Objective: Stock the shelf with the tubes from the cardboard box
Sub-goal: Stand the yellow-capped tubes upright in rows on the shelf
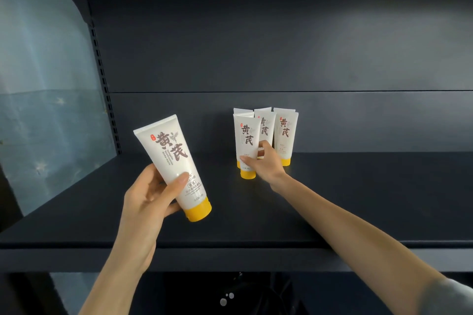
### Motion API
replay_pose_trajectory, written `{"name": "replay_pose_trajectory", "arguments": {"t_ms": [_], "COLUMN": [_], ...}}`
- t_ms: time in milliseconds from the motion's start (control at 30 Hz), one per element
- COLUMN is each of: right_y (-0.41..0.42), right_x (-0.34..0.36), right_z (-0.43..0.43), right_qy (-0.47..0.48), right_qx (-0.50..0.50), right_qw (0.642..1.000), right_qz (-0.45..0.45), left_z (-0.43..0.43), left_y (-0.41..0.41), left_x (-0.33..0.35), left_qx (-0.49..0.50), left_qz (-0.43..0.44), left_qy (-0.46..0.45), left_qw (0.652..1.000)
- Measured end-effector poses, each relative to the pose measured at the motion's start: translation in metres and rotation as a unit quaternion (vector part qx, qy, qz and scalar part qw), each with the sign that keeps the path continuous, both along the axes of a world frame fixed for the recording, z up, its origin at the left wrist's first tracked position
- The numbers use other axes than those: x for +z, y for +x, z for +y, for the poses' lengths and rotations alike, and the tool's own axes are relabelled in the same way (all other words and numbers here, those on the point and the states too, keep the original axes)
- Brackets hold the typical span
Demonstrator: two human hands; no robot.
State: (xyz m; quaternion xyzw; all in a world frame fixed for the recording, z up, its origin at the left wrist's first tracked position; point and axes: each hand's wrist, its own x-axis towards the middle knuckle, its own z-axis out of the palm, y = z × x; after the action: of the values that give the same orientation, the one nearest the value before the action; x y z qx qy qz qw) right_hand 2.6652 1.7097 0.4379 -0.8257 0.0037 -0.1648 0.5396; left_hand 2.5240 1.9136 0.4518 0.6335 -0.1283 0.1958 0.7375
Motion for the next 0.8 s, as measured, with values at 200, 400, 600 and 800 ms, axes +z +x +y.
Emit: {"name": "replay_pose_trajectory", "arguments": {"t_ms": [200, 400, 600, 800], "right_y": [0.003, 0.005, -0.026, -0.080], "right_x": [-0.001, -0.001, 0.020, 0.022], "right_z": [0.006, -0.001, -0.009, -0.007], "right_qy": [0.009, -0.034, -0.104, -0.160], "right_qx": [0.005, 0.023, 0.064, 0.123], "right_qw": [1.000, 0.999, 0.992, 0.975], "right_qz": [0.013, 0.034, -0.012, -0.097], "left_z": [-0.008, -0.008, -0.006, -0.025], "left_y": [0.004, 0.006, 0.010, 0.017], "left_x": [0.000, -0.004, 0.000, 0.009], "left_qx": [0.001, 0.017, 0.042, 0.020], "left_qz": [-0.001, 0.005, 0.003, 0.000], "left_qy": [0.006, 0.006, 0.024, 0.049], "left_qw": [1.000, 1.000, 0.999, 0.999]}}
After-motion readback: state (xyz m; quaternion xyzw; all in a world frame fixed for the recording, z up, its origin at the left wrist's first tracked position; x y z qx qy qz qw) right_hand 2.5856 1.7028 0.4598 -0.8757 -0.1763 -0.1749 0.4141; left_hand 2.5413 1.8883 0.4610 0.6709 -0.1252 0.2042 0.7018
